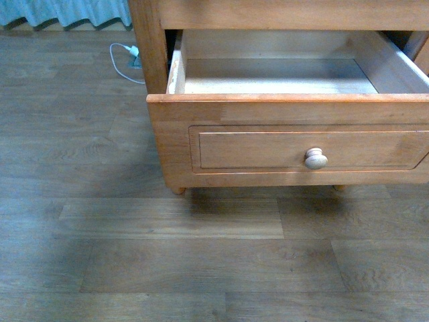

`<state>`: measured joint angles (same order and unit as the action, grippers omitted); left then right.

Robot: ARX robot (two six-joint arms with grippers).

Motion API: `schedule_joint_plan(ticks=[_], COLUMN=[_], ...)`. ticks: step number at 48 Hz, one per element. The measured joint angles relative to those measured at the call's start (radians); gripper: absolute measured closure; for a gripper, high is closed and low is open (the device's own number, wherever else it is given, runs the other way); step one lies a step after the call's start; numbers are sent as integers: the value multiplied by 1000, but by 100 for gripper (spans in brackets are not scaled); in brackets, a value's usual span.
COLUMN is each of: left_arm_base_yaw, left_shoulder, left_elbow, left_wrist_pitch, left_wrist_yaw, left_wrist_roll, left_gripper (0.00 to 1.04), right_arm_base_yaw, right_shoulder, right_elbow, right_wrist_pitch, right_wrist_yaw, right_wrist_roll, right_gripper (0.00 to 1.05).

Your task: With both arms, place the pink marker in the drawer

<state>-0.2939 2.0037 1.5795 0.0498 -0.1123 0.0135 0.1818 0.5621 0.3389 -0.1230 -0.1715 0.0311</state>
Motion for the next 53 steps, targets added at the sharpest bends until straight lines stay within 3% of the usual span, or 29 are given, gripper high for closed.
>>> schedule_joint_plan(ticks=[22, 37, 47, 53], left_arm_base_yaw=[3, 20, 34, 36], left_shoulder=[88, 101, 101, 95], left_elbow=[137, 166, 166, 157], left_wrist_pitch=[-86, -121, -127, -127], left_wrist_yaw=[10, 15, 9, 17], left_wrist_roll=[-14, -3, -3, -2], left_gripper=[7, 50, 85, 90], right_arm_base_yaw=[0, 0, 0, 0], right_shoulder=[0, 0, 0, 0], right_elbow=[0, 0, 0, 0], right_wrist_pitch=[0, 0, 0, 0], right_wrist_yaw=[0, 0, 0, 0], right_wrist_roll=[0, 0, 0, 0], right_gripper=[8, 8, 8, 8])
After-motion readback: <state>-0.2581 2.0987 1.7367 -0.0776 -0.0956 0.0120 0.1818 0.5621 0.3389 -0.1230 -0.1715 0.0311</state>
